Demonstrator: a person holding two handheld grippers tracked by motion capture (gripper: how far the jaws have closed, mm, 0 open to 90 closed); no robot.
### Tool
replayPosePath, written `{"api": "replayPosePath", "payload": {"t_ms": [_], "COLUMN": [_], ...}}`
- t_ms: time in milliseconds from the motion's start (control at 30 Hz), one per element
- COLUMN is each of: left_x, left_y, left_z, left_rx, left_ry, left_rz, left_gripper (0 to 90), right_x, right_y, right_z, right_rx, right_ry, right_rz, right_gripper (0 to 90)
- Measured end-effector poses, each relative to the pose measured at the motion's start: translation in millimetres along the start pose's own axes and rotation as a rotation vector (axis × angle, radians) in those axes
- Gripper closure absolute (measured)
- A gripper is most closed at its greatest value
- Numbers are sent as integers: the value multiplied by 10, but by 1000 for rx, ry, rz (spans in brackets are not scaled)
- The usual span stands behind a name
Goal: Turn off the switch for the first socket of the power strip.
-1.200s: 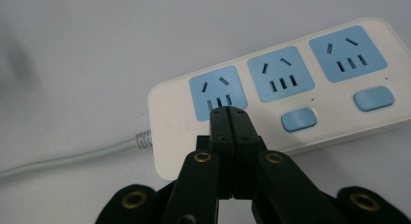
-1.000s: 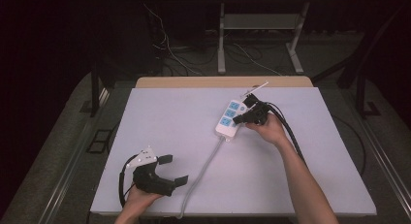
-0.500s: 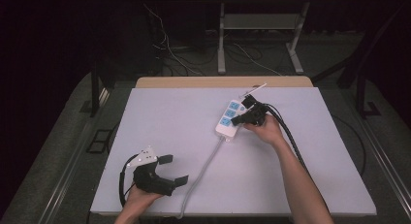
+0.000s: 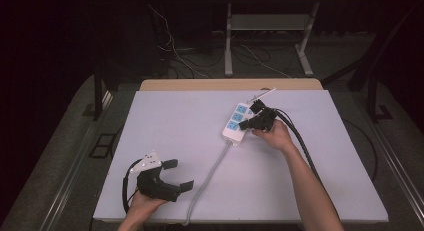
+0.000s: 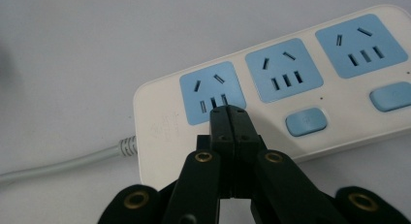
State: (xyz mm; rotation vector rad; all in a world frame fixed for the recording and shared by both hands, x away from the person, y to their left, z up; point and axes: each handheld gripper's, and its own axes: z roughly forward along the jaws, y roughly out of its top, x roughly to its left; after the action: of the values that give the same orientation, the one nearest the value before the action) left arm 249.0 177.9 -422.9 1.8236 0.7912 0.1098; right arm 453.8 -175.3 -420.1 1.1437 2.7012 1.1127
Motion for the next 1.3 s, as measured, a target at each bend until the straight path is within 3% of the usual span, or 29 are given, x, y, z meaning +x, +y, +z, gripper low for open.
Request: {"api": "replayPosePath", "payload": {"t_ms": [167,267,400,800,1067,1300], "left_x": [-6,-7,4,2,-16,-15], "left_y": [-1,-2,-2,0,2,1], "left_z": [10,22,20,24,27,15], "left_rx": [5,9,8,7,9,-1], "left_ry": [-2,-7,-6,-6,-6,-5], "left_rz": [3,5,0,-2,4,0], "left_gripper": [0,0,0,0,0,0], "right_x": [-1,9,-11,26,48,54], "right_y": [-33,-11,19,30,49,41], "right_z": [-15,-18,-79,-203,-407,-614], "right_rx": [-12,-7,-7,-16,-62,-73], "right_ry": [8,-31,-40,-17,0,-22], "right_rz": [6,-7,2,-13,-6,-7], "right_gripper": [900,900,900,900,900,900]}}
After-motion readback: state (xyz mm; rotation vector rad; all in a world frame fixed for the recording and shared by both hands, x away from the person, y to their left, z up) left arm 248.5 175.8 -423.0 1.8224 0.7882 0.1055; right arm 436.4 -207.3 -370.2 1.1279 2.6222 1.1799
